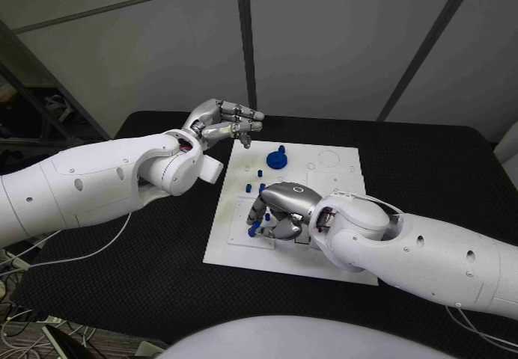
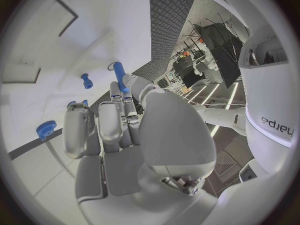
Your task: Assemble the parts on the task board
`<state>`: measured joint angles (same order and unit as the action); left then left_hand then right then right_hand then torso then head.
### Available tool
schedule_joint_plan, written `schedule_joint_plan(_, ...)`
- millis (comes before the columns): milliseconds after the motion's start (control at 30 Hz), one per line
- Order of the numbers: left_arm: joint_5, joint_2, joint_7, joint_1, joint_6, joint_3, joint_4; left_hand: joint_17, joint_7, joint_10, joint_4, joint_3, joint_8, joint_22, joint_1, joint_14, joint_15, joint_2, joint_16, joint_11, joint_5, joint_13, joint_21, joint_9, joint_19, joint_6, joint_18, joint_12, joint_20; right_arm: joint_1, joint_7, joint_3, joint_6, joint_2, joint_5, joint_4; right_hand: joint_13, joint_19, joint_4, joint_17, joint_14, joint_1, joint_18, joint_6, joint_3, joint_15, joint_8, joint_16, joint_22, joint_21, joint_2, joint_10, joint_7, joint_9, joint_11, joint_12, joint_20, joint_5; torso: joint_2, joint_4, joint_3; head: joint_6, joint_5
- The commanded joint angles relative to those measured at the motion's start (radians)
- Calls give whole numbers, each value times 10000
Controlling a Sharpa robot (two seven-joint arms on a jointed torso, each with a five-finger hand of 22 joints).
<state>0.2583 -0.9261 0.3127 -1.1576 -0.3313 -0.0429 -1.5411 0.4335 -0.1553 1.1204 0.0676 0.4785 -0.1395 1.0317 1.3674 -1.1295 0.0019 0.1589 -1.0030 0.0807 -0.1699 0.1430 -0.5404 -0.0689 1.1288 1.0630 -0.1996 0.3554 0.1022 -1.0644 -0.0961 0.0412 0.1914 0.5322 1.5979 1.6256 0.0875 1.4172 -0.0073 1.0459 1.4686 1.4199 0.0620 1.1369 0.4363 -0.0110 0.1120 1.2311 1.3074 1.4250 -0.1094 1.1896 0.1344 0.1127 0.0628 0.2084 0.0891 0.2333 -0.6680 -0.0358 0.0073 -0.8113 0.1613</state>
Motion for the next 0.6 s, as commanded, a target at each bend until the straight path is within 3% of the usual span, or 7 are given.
schedule_joint_plan(33, -39, 9, 106, -13, 92, -8, -9, -16, -7, -62, 16, -68, -65, -9, -4, 35, 61, -72, 32, 26, -9, 9, 31, 13, -33, -60, 181, 21, 30, -10, -116, 0, -260, -32, 170, -71, 18, 48, -77, 14, 187, -25, -100, 59, 2, -47, 30, 47, 685, 48, 110, 45, 14, 8, 20, -30, 38, 71, -4, -2, -2, -18, 4)
schedule_joint_plan(600, -39, 5, 102, -14, 97, -8, -28, -16, -12, -80, 14, -77, -68, -10, -11, 39, 65, -75, 29, 32, -7, 14, 35, 13, -34, -70, 182, 35, 33, -11, -416, 2, -84, -143, 565, -230, 20, 54, -74, 19, 187, -31, -102, 55, -1, -45, 27, 52, 695, 55, 117, 45, 16, 8, 23, -39, 40, 82, 1, -6, 2, -22, 41)
